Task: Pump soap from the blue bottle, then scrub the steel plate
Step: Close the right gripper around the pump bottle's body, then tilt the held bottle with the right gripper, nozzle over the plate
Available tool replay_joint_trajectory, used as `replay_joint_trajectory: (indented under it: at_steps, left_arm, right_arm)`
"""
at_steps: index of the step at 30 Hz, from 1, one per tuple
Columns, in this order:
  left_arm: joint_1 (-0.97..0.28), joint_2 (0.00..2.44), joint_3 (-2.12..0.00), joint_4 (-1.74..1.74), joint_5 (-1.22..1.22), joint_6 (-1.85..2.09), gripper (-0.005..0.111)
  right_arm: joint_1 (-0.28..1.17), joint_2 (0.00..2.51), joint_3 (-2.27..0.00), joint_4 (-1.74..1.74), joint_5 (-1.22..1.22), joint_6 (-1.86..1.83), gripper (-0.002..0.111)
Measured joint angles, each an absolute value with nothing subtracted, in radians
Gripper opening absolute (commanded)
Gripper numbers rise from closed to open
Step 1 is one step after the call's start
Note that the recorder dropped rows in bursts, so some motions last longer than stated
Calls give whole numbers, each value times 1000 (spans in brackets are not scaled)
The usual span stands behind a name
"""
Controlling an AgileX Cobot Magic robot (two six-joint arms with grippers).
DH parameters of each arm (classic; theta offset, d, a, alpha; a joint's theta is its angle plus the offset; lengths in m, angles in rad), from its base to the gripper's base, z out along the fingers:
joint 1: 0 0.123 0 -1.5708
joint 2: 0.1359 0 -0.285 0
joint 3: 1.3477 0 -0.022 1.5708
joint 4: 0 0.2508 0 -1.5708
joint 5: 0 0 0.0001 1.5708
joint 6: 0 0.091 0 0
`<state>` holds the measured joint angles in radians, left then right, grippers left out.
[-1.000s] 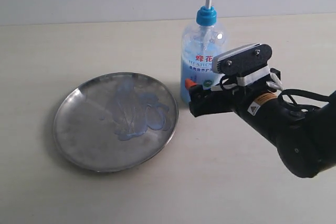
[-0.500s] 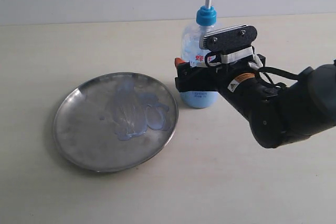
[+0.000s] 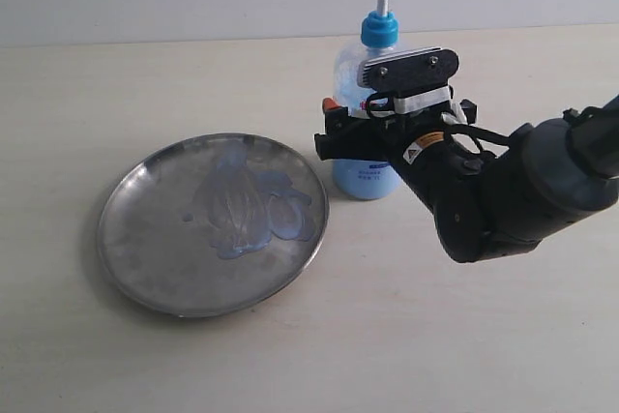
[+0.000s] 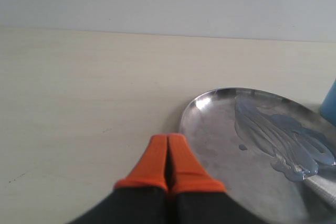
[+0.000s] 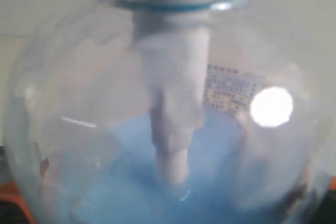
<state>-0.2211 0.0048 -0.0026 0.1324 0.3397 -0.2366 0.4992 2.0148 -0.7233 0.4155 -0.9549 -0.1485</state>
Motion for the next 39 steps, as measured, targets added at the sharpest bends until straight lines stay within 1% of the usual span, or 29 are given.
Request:
replay_joint_trajectory:
  at_steps: [3,5,6,7,13,21,29,35,39]
  left_arm:
    - [-221,5,-3,132,340,-237,0]
    - [-221,5,-3,132,340,-237,0]
    - [-221,5,-3,132,340,-237,0]
    - [-221,5,-3,132,340,-237,0]
    - [-221,5,-3,132,340,-237,0]
    - [-221,5,-3,132,340,-237,0]
    - [-221,5,-3,132,340,-237,0]
    - [-221,5,-3,132,340,-237,0]
    - [-221,5,-3,132,340,-237,0]
  right_arm:
    - [499,2019,-723,416,-960,-149,32]
    - [499,2019,-723,416,-960,-156,11]
    - [499,2019,-723,416,-960,-163,2]
    - [499,2019,-723,416,-960,-169,0]
    - [503,2004,-723,390,-936,-286,0]
    - [503,1923,-723,380,-773,-430,0]
    - [503,1864,-723,385,-634,-457,0]
    - [505,1828,-681,412,-625,-455,0]
    - [551,1783,-644,477,-609,-457,0]
